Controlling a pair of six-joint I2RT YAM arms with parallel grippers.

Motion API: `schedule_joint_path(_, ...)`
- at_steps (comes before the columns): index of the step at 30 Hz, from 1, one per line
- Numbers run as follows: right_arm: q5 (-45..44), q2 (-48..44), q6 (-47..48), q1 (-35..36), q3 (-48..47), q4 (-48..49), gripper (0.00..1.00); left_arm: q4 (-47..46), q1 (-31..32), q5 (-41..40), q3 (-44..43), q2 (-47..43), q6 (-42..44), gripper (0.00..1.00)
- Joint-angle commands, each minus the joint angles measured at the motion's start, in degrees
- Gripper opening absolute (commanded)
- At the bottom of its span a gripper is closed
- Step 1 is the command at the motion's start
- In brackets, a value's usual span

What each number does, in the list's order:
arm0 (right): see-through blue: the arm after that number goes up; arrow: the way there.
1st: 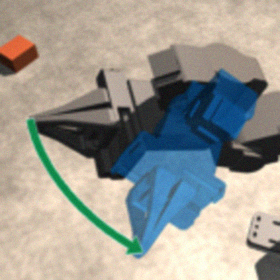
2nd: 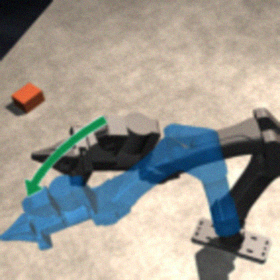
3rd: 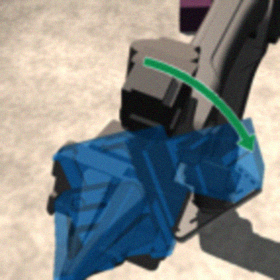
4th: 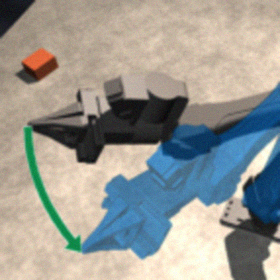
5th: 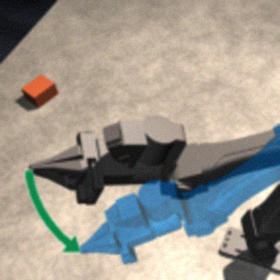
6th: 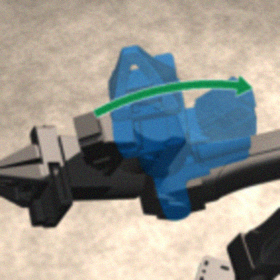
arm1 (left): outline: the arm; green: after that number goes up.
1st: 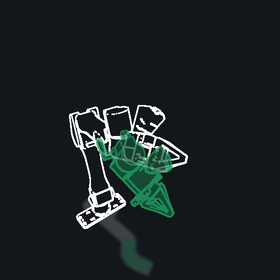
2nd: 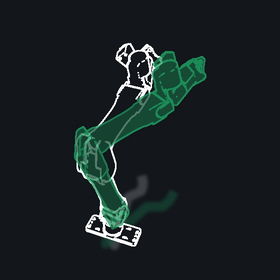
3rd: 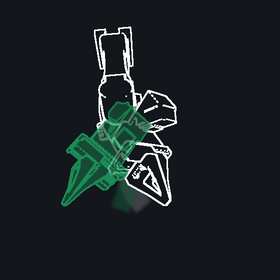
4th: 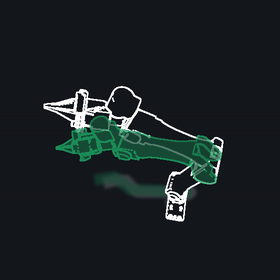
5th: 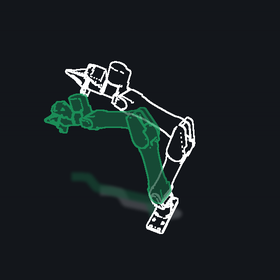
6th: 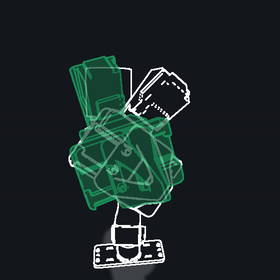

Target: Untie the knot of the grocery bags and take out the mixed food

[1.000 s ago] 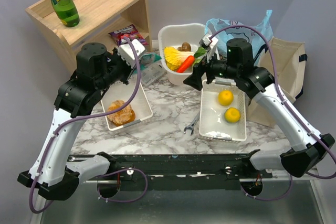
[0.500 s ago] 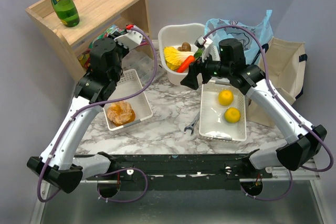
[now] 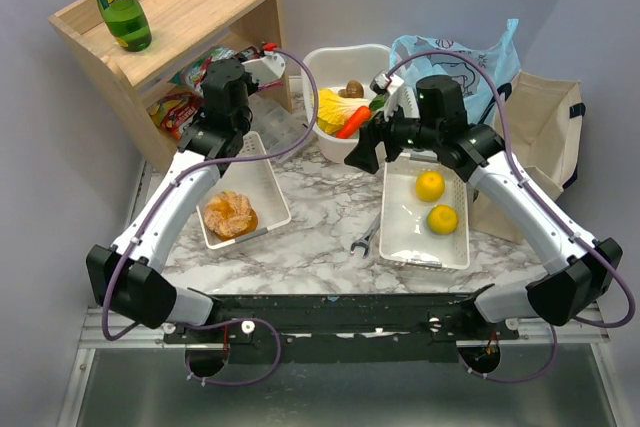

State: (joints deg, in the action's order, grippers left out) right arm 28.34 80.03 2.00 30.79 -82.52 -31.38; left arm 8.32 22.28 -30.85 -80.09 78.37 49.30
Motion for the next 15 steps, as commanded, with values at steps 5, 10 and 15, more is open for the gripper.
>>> schedule_joint_path(5,1.18,-2.77,1.69,0.06,2.06,-0.88,0.94,-11.75,-4.61,-1.45,1.75,4.93,4.81,0.0)
schedule_joint_path(10,2.07,-2.91,1.95,0.06,2.46,-1.56,0.94,-9.16,-7.32,0.69,0.93,7.43,2.11,0.1)
schedule_joint_path(15,1.9,-2.77,2.22,-0.01,2.36,-1.67,0.94,2.01,-10.16,5.14,-2.96,8.66,-4.58,0.32)
